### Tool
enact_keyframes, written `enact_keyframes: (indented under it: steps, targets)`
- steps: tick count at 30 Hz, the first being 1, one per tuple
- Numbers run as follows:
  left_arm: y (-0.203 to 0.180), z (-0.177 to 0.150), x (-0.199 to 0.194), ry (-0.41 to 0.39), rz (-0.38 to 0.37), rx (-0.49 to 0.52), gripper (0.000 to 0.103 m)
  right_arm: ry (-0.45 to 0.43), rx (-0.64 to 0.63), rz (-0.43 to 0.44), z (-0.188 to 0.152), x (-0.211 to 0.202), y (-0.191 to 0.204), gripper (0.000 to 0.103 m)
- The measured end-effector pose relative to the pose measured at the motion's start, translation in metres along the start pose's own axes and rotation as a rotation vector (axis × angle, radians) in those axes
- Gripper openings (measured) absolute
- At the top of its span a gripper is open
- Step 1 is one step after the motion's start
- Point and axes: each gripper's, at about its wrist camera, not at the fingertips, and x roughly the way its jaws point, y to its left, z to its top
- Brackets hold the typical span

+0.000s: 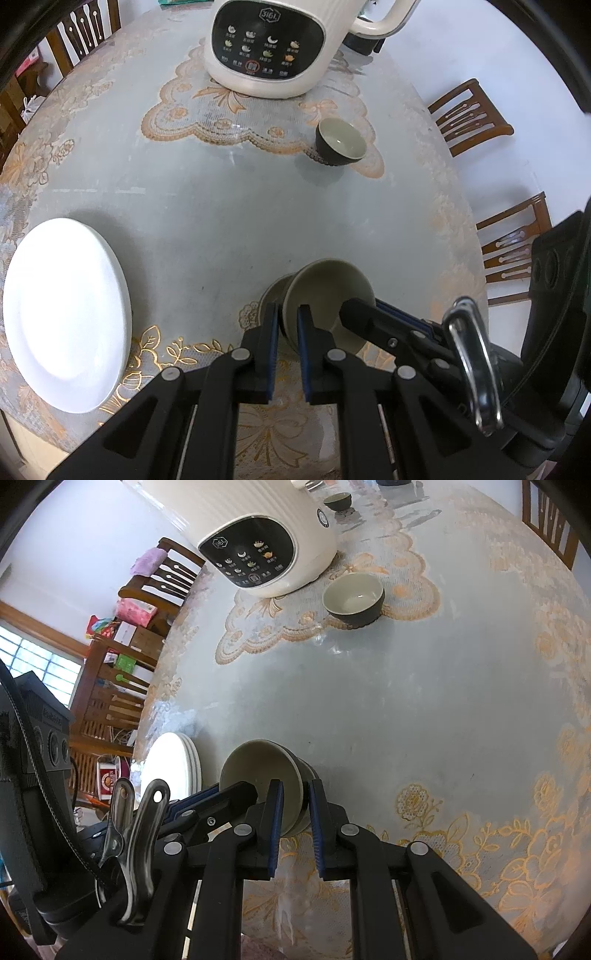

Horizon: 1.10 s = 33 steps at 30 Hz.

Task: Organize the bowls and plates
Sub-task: 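Lower the bowl into the placed bowl and open both tools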

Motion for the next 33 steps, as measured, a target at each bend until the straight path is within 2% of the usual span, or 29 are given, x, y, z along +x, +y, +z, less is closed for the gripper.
enact_keyframes:
  steps: [19,26,33]
  targets:
    - [0.005,-0.002,0.009,0.025,0.032,0.002,0.009,0.015,-0.012,-0.03,-0.003,0.011,0.001,0.017]
    - [0.005,-0.001,0.005,0.016,0.04,0.009,0.009,0.005,-0.008,-0.024,0.0,0.009,0.002,0.022]
    - [0.005,0.002,-0.003,-0.008,0.059,0.015,0.02,-0.009,0.006,-0.014,0.003,0.003,0.001,0.025]
